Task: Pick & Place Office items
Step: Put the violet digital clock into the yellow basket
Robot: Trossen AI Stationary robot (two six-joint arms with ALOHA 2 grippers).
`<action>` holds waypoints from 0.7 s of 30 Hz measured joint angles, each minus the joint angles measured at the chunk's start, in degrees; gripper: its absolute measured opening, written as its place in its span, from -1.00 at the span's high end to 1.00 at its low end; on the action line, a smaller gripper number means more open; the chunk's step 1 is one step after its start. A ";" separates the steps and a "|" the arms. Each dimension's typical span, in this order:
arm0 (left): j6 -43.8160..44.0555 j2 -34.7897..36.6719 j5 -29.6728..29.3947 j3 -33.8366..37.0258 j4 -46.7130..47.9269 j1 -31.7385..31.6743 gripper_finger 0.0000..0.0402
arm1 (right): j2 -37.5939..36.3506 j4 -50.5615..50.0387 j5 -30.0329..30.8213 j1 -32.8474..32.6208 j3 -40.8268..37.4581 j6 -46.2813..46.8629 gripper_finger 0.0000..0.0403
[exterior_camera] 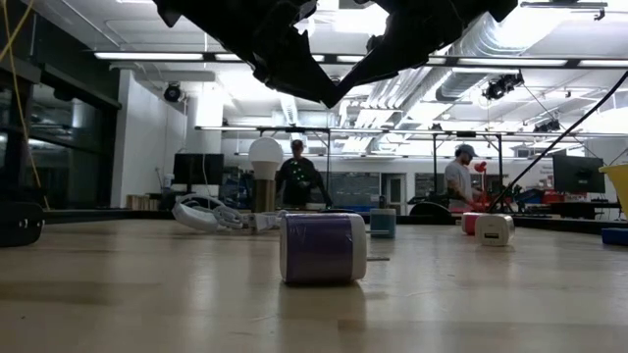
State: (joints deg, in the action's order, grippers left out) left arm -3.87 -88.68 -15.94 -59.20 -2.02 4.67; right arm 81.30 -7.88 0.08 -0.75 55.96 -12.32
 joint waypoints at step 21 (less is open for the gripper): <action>0.10 -0.02 -0.10 0.02 -1.33 0.02 -0.07 | 0.00 -0.07 -0.79 0.00 0.00 0.02 0.26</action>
State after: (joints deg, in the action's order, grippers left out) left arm -3.77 -88.71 -16.05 -59.18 -3.36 4.69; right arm 81.30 -7.94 -0.71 -0.75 55.96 -12.29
